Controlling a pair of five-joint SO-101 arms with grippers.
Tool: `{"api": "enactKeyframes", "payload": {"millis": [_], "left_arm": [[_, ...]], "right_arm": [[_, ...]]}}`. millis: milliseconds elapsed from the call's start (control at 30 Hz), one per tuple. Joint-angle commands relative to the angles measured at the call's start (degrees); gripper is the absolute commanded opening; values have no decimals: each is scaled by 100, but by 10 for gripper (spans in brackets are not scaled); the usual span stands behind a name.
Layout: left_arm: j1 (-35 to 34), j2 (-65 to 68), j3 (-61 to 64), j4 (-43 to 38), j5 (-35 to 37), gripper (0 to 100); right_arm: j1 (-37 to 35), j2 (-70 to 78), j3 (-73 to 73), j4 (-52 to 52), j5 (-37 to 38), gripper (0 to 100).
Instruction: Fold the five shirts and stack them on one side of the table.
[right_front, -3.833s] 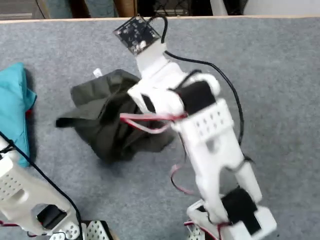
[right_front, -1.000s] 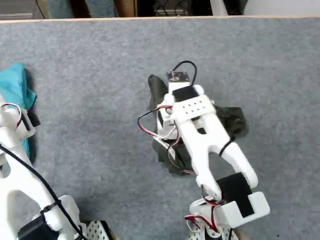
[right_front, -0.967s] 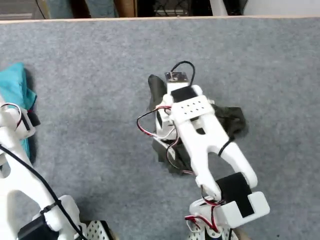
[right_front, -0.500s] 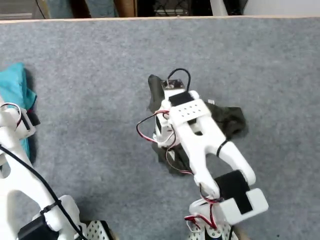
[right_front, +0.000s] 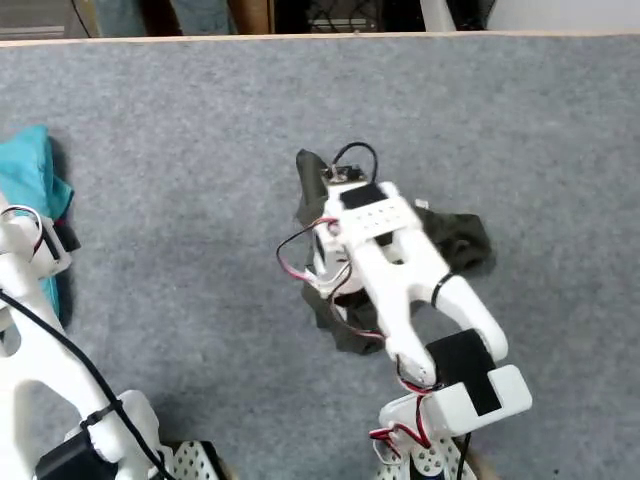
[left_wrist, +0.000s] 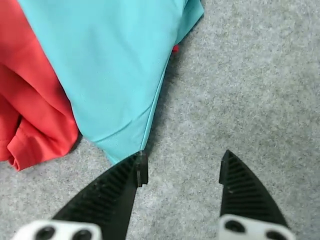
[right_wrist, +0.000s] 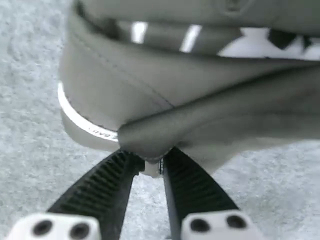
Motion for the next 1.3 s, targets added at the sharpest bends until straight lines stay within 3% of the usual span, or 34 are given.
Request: {"api": "enactKeyframes", "payload": {"millis": [0,200,367,533,633,767,933,1000,1067,1167,1267], "left_arm": [[-13,-176,-22,-53,26,251],[48,-202,-22,-53,18,251],[330,-211,-22,-26,18,251],[1015,-211,-145,325,18,250],[1763,-158,-259,281,62,250],[3178,-141,-435,-97,105,251],[4409,404,-532,-1582,1090,272],[4778,993,-866,-1890,1459,277],[5007,1758,-1411,-1952,1705,277],[5121,2954,-2448,-1767,1987,277],[5235,3965,-3591,-1240,2251,277]], "right_arm": [[554,-13,-558,440,325,57],[1319,-13,-1349,1556,1486,57],[2426,-48,-1675,2040,3235,57],[3886,-163,-1684,2031,4870,57],[4378,-242,-1684,2022,5266,60],[4325,-233,-1640,1960,4668,114],[3191,-4,-1358,1240,2954,305],[2787,163,-1182,905,2576,328],[2479,382,-1033,396,2154,305],[2286,725,-901,-308,1547,193],[2347,1051,-892,-545,1609,67]]}}
